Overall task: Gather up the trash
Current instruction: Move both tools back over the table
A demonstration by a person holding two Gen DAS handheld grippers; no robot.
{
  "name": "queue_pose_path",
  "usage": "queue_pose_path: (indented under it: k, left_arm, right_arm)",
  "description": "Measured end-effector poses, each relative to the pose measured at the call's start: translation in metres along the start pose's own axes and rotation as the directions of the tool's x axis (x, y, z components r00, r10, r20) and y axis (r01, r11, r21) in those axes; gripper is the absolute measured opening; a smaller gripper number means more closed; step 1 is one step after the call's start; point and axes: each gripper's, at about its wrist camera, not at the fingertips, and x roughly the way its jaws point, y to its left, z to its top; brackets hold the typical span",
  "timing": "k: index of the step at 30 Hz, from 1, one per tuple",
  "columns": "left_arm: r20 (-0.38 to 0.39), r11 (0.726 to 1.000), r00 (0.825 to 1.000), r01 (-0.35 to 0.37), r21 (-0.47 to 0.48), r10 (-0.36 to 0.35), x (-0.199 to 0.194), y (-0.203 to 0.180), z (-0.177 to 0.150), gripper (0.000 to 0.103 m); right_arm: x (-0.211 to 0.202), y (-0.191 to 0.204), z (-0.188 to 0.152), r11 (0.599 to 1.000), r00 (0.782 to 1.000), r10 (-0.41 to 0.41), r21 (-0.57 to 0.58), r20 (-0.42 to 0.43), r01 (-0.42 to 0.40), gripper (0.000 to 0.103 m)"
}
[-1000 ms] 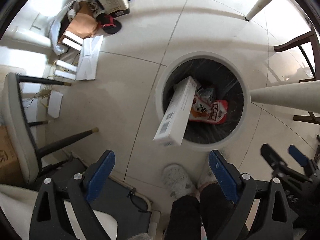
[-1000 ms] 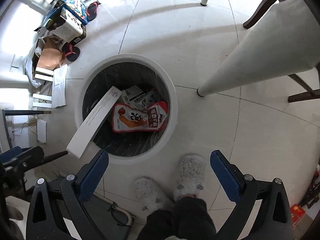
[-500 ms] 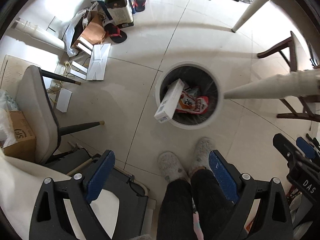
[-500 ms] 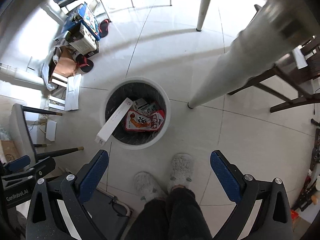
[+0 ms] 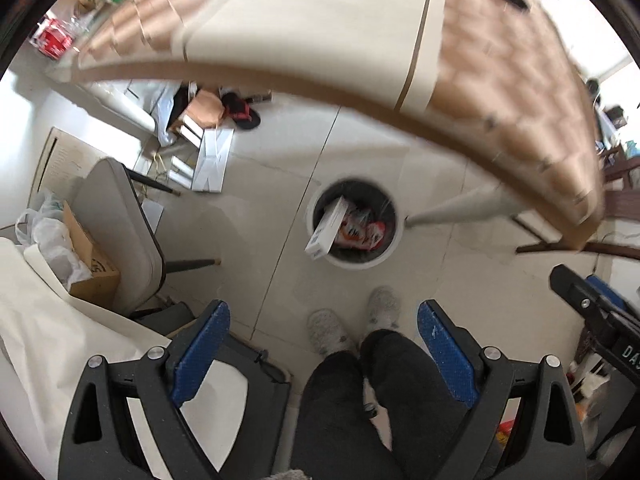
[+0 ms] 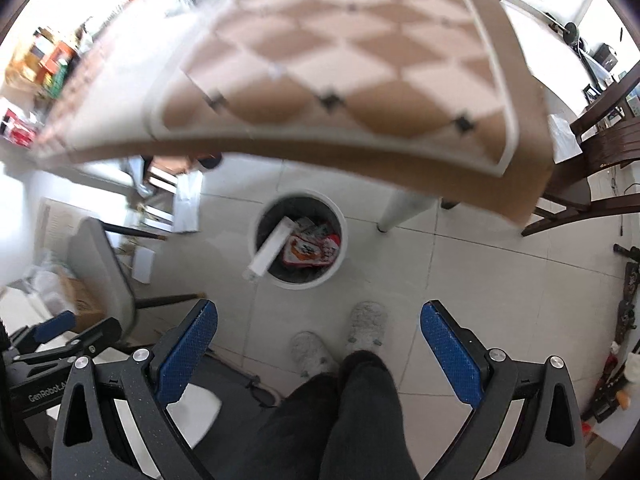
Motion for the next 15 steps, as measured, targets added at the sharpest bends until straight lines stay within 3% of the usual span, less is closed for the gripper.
queue_pose_path:
  k: [5,9,15]
  left_arm:
    - [0.092,0.999,0.996,0.006,-0.036,-0.002,-0.050,-0.005,0.052,0.096]
    - [0.159,0.993,0.987,0.042,-0.109,-0.025,-0.081,-0.005,0.111,0.096]
    - [0.148,0.961,0.988,0.091,-0.263,-0.053,-0.082,-0.004,0.207,0.096]
  right_arm:
    - [-0.056,0.001,0.042,0.997,0.997,0.059,0.047,0.053,-0.061,0.103]
    - [-0.088,-0.002,0.098,0.992,0.991,0.096,0.075,0.094,-0.103,0.103]
    - [-0.099,-0.020,0.209,0.992,0.990,0.082,0.089,0.115,-0.092,0.103]
